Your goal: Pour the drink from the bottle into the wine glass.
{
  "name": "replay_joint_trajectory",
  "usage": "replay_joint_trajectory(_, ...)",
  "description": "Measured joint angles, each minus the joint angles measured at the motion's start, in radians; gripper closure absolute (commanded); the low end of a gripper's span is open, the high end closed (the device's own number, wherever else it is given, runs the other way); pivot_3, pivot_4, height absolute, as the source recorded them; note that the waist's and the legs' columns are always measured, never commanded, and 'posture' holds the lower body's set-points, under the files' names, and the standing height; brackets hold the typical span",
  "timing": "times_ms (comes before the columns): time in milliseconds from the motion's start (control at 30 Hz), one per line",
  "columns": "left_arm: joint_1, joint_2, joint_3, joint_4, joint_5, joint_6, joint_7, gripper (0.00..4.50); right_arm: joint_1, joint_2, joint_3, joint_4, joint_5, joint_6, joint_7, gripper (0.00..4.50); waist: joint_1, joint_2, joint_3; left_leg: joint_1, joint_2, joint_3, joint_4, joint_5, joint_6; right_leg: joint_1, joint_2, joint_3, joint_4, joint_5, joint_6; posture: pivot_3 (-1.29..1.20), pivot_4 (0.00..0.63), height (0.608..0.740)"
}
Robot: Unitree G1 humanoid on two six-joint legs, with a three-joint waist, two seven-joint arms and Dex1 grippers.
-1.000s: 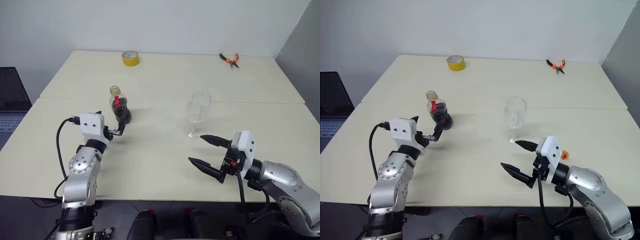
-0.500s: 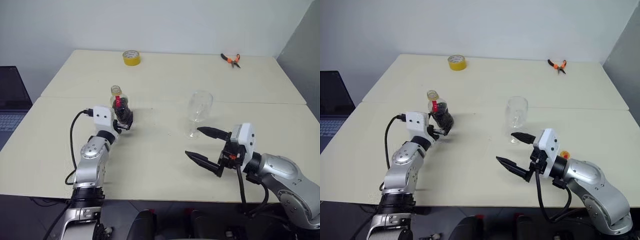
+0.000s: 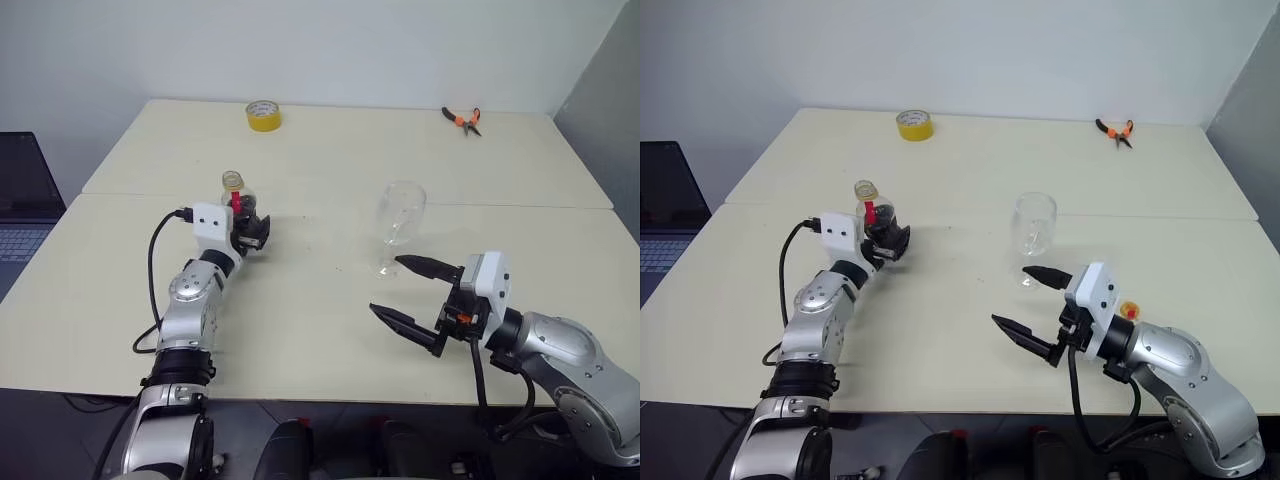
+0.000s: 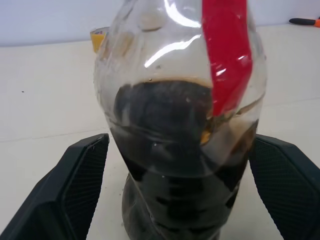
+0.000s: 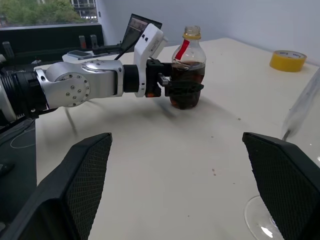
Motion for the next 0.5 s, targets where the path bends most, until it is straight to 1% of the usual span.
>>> replay_joint_trajectory(100,-0.018,-0.001,0.001,0.034,0.0,-0.022,-0.001,1.49,0.0,0.0,0.0,0.0,-0.003,-0.006,-0.001,0.0,0.0,0.0,0.0,0.0,0.0,0.0,0.0,0.0,0.0,0.0,0.0,0.0,0.0,0.0,0.0,0.0,0.15,0.74)
replay_joint_trajectory(200,-0.033,-0.003,0.002,0.065,-0.002,-0.043,-0.001,2.52,0.001,0.001,0.0,0.0,-0.008,-0.013,-0.002,0.0,0.0,0.0,0.0,0.0,0.0,0.0,0.0,0.0,0.0,0.0,0.0,0.0,0.0,0.0,0.0,0.0,0.15,0.74)
replay_joint_trajectory(300,-0.047,-0.003,0.002,0.095,-0.003,-0.059,-0.004,3.35,0.001,0.006,0.0,0.0,-0.011,-0.015,-0.008,0.0,0.0,0.0,0.0,0.0,0.0,0.0,0.0,0.0,0.0,0.0,0.0,0.0,0.0,0.0,0.0,0.0,0.15,0.74)
replay_joint_trajectory(367,-0.052,-0.003,0.002,0.1,-0.005,-0.059,-0.012,3.59,0.001,0.009,0.0,0.0,-0.017,-0.015,-0.018,0.0,0.0,0.0,0.0,0.0,0.0,0.0,0.0,0.0,0.0,0.0,0.0,0.0,0.0,0.0,0.0,0.0,0.15,0.74)
replay_joint_trajectory(500,-0.06,0.001,-0.01,0.084,-0.004,-0.059,-0.049,3.76,0.003,0.015,-0.003,-0.005,-0.018,-0.015,-0.045,0.0,0.0,-0.001,0.0,-0.001,0.0,0.0,0.0,0.0,0.0,-0.001,0.0,0.0,0.0,0.0,0.0,0.0,0.15,0.74)
